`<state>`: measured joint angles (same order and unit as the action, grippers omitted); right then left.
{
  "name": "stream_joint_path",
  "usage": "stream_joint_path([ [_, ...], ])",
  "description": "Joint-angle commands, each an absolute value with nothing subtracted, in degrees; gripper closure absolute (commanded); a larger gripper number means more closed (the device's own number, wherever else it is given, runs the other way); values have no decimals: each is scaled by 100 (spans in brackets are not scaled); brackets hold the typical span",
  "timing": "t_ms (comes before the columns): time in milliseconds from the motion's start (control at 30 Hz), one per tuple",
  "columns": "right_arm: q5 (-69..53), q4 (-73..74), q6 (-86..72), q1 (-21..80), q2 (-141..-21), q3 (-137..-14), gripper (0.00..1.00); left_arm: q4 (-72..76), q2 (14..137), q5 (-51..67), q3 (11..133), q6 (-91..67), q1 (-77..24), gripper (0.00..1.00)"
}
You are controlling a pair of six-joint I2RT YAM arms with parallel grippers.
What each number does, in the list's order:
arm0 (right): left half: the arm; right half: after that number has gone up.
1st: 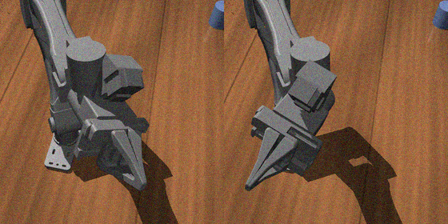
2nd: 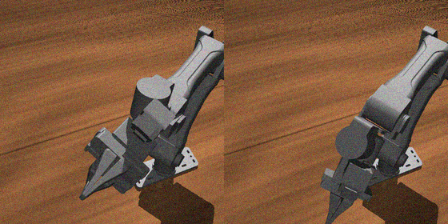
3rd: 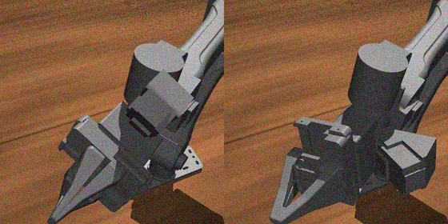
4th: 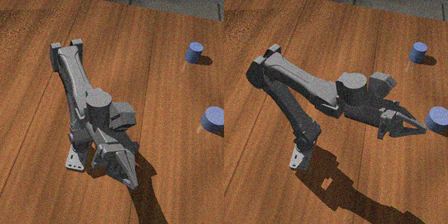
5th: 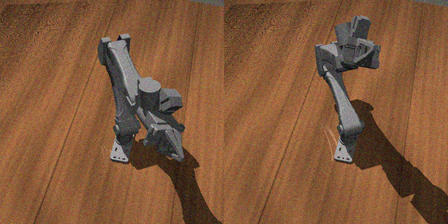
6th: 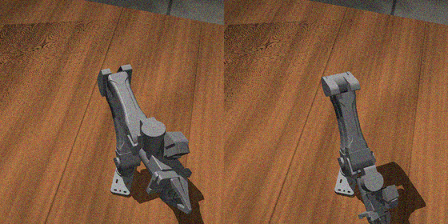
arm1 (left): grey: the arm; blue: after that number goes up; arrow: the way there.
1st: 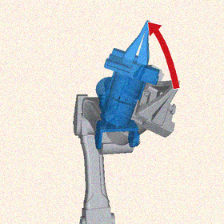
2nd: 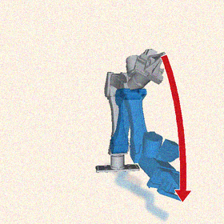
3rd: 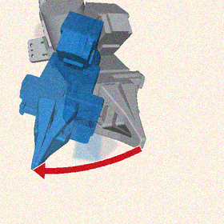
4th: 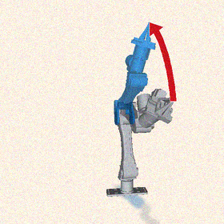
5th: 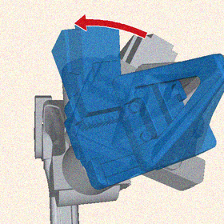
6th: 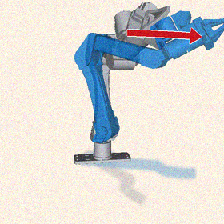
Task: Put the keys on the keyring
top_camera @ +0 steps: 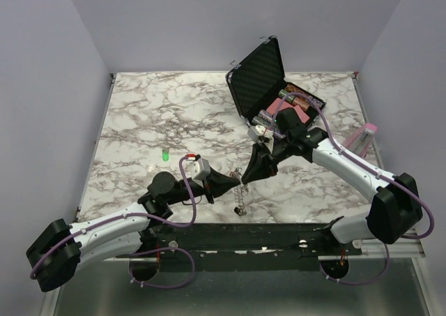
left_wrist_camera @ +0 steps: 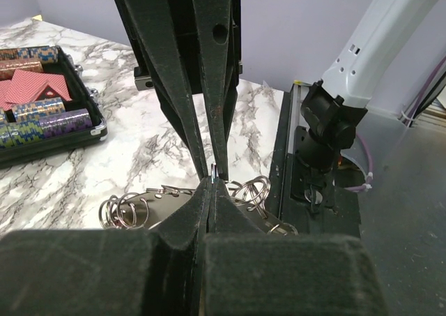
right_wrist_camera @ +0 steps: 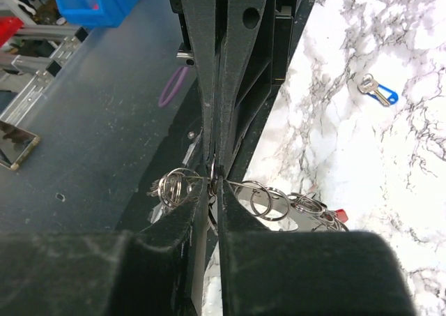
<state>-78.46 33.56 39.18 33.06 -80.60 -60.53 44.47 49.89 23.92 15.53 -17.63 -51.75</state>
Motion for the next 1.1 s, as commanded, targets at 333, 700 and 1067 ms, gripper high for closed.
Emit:
stream_joint_path([
  [333,-7542,3700,4227,3366,-8095,-6240,100,4334,4808,2241,1740,-1740,-5159,96],
  [700,-6215,4904,5449,3357,-8156,-6671,100,759,4104,2021,2811,-616,-5150,30],
  [1067,-5915,4931,5423,3349,-8139,-6706,100,940,5378,2294,3480,-659,-5159,39],
])
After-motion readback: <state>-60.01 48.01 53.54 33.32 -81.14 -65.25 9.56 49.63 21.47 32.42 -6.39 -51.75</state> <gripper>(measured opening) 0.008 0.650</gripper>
